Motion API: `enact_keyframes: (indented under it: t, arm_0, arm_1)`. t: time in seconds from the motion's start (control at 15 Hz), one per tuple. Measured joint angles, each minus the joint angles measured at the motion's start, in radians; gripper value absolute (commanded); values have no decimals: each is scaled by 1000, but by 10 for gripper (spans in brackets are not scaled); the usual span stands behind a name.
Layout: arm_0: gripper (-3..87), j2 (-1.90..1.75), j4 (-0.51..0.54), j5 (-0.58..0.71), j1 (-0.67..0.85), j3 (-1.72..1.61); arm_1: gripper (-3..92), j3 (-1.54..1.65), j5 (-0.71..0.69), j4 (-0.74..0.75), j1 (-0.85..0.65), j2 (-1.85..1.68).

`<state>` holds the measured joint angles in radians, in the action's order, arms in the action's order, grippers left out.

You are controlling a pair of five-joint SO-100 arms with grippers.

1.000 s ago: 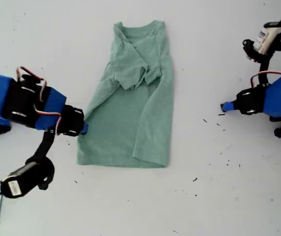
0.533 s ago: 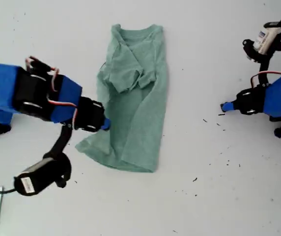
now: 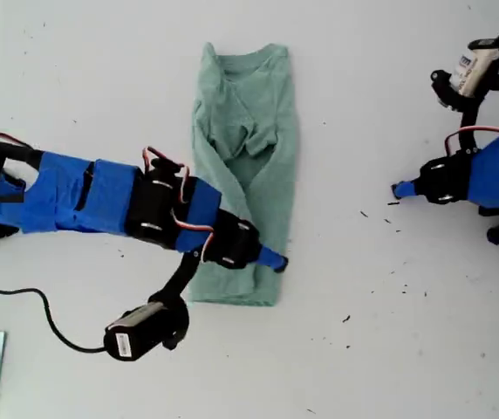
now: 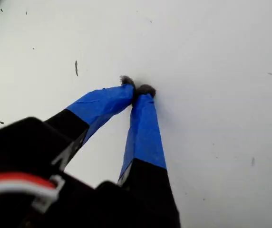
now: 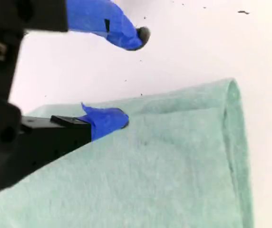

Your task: Fold t shirt

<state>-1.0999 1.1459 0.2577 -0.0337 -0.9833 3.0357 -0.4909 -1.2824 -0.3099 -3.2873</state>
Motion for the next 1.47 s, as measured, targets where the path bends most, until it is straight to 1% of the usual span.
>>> enact_keyframes:
  t: [0.2,0.33,0.4,0.47,0.53,0.6,0.67,0.8,0.93,1.07,1.13,1.2,1.27,1.33,1.4,1.47]
  arm_0:
    - [233,11,0,5,-20,0]
    - [220,-20,67,5,-18,-5]
    - [153,-95,109,5,-18,-21]
    - [70,-204,172,5,-18,-46]
    - [56,-314,256,3,-17,-84]
    - [31,-454,281,-3,-3,-212]
    - [-2,-629,233,-14,31,-416]
    - [-2,-1080,52,-58,126,-946]
    - [-2,-1486,-34,-127,161,-1447]
    - [-3,-1790,-117,-252,141,-1819]
    - [-3,-1956,-121,-299,124,-1979]
    - [-3,-2123,-118,-330,101,-2085]
    - [-3,-2221,-106,-345,100,-2115]
    - [-3,-2243,-106,-354,103,-2111]
    - [-3,-2158,-103,-356,97,-2066]
    - [-2,-1993,-87,-353,97,-1954]
  arm_1:
    - [24,0,0,0,0,0]
    - [24,0,0,0,0,-2]
    - [24,0,0,0,0,-5]
    - [24,0,0,0,0,-5]
    - [24,0,0,0,0,-5]
    - [24,0,0,0,0,-5]
    - [24,0,0,0,0,-5]
    - [24,0,0,0,0,-5]
    - [24,0,0,0,0,-5]
    - [24,0,0,0,0,-5]
    - [24,0,0,0,0,-5]
    - [24,0,0,0,0,-5]
    - [24,0,0,0,3,-5]
    - [24,0,9,0,12,-3]
    - [24,-5,31,11,35,18]
    - [24,-54,57,18,84,101]
